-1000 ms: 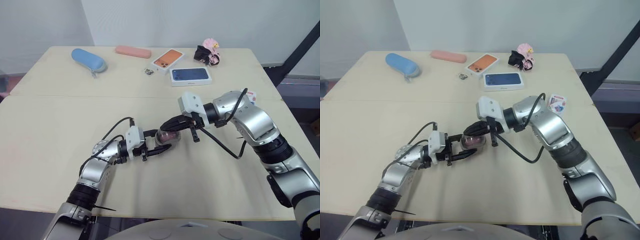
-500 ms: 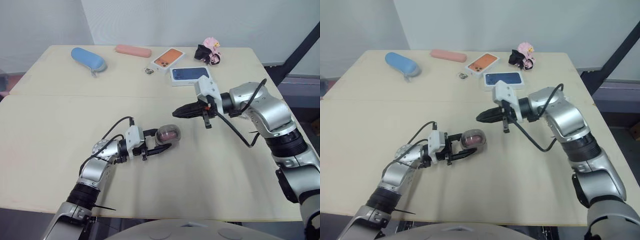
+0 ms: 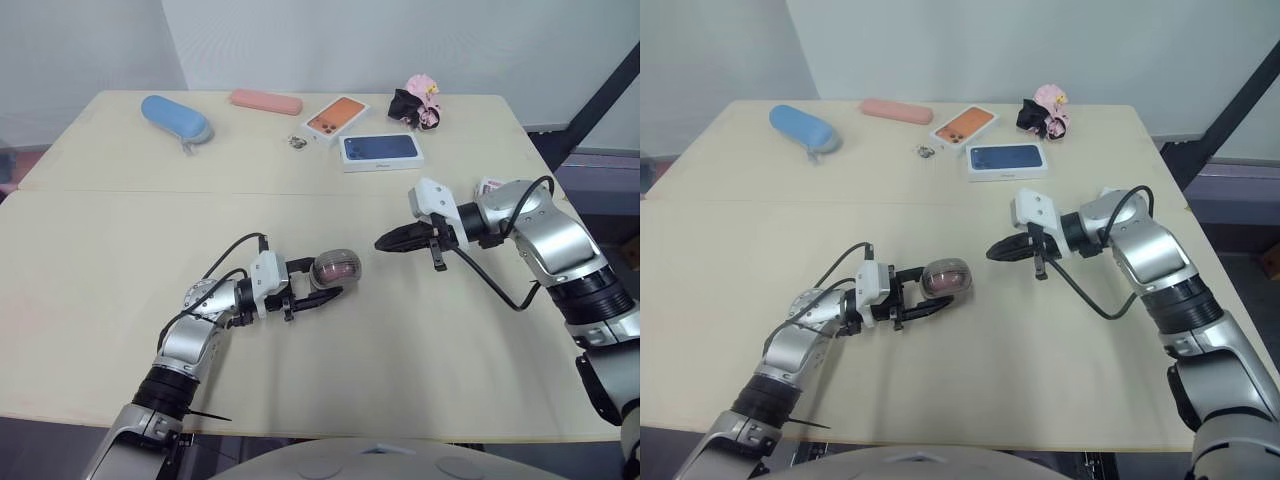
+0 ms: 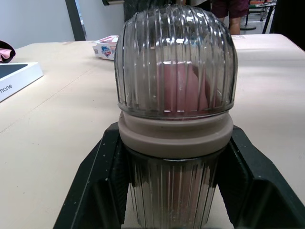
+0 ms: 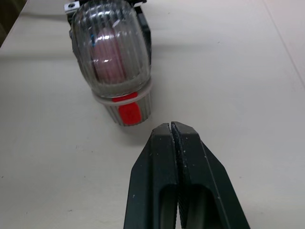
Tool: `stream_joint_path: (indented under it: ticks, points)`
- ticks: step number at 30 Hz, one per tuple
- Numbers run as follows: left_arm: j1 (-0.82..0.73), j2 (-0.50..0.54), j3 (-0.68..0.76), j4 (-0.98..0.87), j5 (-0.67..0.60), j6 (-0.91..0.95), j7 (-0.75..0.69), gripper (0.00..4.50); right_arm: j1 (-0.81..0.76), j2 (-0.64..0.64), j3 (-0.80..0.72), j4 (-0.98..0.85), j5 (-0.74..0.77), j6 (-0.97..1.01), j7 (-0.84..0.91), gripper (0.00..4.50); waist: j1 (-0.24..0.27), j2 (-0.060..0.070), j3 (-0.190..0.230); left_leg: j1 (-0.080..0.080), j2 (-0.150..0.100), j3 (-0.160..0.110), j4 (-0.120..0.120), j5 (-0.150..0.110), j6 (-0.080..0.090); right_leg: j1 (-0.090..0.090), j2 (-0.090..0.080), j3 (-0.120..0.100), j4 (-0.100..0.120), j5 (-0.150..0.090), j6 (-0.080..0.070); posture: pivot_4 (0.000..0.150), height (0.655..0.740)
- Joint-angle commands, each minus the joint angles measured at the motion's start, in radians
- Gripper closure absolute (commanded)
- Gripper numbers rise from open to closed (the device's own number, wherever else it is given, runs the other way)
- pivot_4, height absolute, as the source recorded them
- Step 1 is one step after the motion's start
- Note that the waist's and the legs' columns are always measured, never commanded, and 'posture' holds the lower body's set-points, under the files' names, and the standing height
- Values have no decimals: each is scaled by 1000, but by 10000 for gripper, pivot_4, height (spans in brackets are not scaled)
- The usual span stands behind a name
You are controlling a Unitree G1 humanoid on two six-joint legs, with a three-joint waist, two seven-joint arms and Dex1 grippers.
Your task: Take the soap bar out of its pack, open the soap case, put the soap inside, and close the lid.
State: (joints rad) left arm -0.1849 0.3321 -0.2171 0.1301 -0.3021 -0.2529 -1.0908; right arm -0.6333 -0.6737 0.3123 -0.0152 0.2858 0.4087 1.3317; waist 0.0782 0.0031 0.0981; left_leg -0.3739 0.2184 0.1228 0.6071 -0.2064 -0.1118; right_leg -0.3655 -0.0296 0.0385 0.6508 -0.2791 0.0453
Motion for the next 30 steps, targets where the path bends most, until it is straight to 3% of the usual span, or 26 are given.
stream_joint_path:
  ticks: [1, 30]
  points:
    - [11, 17, 7, -16, 13, 6, 10, 25704, 6, -18, -1, -38, -9, -23, 23, 44103, 0, 0, 0, 0, 0, 0, 0, 0, 0, 0, 0, 0, 0, 0, 0, 1500, 7400]
    - [10, 17, 5, -16, 19, 8, 25, 25704, 1, 26, -16, -144, 51, 89, 2, 44103, 0, 0, 0, 0, 0, 0, 0, 0, 0, 0, 0, 0, 0, 0, 0, 1500, 7400]
